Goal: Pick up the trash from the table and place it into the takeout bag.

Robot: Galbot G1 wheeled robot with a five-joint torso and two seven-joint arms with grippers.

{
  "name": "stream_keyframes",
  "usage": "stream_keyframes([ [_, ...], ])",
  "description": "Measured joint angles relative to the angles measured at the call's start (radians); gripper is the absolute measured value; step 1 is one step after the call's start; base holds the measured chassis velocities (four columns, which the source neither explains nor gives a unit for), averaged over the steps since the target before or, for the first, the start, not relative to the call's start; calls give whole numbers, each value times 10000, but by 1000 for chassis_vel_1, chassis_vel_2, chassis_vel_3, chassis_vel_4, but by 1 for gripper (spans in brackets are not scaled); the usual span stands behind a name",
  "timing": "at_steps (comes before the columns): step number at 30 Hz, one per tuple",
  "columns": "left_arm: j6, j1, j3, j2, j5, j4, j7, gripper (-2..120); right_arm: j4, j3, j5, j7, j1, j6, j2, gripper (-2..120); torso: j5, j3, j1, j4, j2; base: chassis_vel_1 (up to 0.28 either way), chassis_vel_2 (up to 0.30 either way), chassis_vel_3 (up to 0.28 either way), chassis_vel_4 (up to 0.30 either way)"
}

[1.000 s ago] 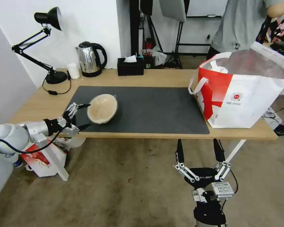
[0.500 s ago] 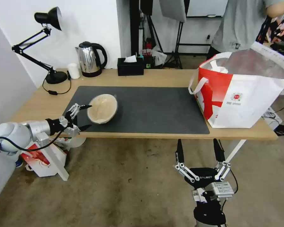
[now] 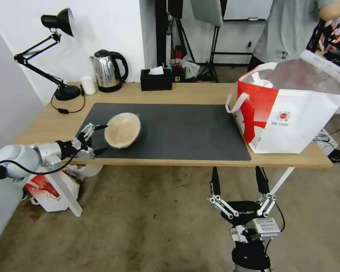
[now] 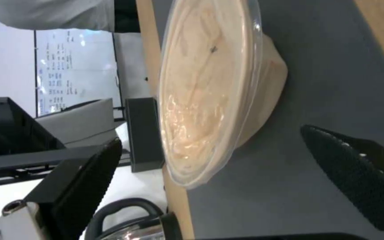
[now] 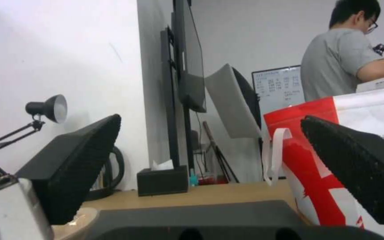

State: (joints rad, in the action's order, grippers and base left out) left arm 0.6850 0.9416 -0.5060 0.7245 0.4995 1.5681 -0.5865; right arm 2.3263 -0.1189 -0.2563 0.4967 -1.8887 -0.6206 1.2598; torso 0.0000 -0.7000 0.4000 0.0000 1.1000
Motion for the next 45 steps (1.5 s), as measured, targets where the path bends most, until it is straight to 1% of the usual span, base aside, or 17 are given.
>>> stream_keyframes([
  [6, -2, 2, -75, -17, 0, 79, -32, 98, 0, 0, -1, 0, -1, 0, 0, 100, 0, 0, 0, 0, 0, 0, 0, 0, 0],
  [9, -21, 6, -126, -44, -62, 170, -203, 89, 0, 0, 0, 0, 0, 0, 0, 100, -1, 0, 0, 0, 0, 0, 0, 0, 0],
  [10, -21, 6, -126, -44, -62, 170, -203, 89, 0, 0, 0, 0, 0, 0, 0, 100, -1, 0, 0, 0, 0, 0, 0, 0, 0],
  [13, -45, 6, -170, -65, -79, 227, -251, 73, 0, 0, 0, 0, -1, 0, 0, 100, 0, 0, 0, 0, 0, 0, 0, 0, 0],
  [15, -46, 19, -190, -67, -82, 244, -251, 70, 0, 0, -1, 0, 0, 0, 0, 100, 0, 0, 0, -1, 0, 0, 0, 0, 0],
  [18, -46, 85, -276, -76, -89, 291, -253, 54, 0, 0, 0, 0, 0, 0, 0, 100, 0, 0, -1, 1, 0, 0, 0, 0, 0],
  [19, -46, 85, -276, -76, -89, 291, -253, 54, 0, 0, 0, 0, 0, 0, 0, 100, 0, 0, -1, 1, 0, 0, 0, 0, 0],
  [22, -46, 104, -285, -69, -88, 296, -253, 41, 0, 0, 0, 0, -1, 0, 0, 100, 0, 0, 0, 0, 0, 0, 0, 0, 0],
  [23, -46, 104, -285, -69, -88, 296, -253, 41, 0, 0, 0, 0, -1, 0, 0, 100, 0, 0, 0, 0, 0, 0, 0, 0, 0],
  [26, -46, 105, -255, -4, -70, 272, -256, 26, 0, 0, 0, 0, -1, 0, 0, 100, 0, 0, 0, 0, 0, 0, 0, 0, 0],
  [28, -46, 94, -227, 23, -62, 259, -258, 23, 0, 0, 0, -1, -1, 0, 0, 100, 0, 0, 0, 0, 0, 0, 0, 0, 0],
  [29, -46, 76, -191, 59, -47, 239, -268, 17, 0, 0, -1, 0, -1, 0, 0, 100, -1, 0, 0, 0, 0, 0, 0, 0, 0],
  [30, -46, 69, -181, 68, -45, 234, -272, 17, 0, 0, 0, 0, -1, 0, 0, 100, 0, 0, 0, 0, 0, 0, 0, 0, 0],
  [31, -46, 36, -145, 99, -38, 210, -282, 8, 0, 0, 0, 0, -1, 0, 0, 100, 0, 0, 0, -1, 0, 0, 0, 0, 0],
  [32, -46, 21, -134, 108, -35, 199, -286, 3, 0, 0, 0, 0, -1, 0, 0, 100, -1, 0, 0, -1, 0, 0, 0, 0, 0],
  [35, -42, 3, -119, 114, -33, 179, -299, 0, 0, 0, 0, 0, 0, 0, 0, 100, -1, 0, 0, 0, 0, 0, 0, 0, 0],
  [45, -7, 45, -190, 73, -48, 169, -322, 0, 0, 0, 0, 0, 0, 0, 0, 100, 0, 0, 0, 0, 0, 0, 0, 0, 0],
])
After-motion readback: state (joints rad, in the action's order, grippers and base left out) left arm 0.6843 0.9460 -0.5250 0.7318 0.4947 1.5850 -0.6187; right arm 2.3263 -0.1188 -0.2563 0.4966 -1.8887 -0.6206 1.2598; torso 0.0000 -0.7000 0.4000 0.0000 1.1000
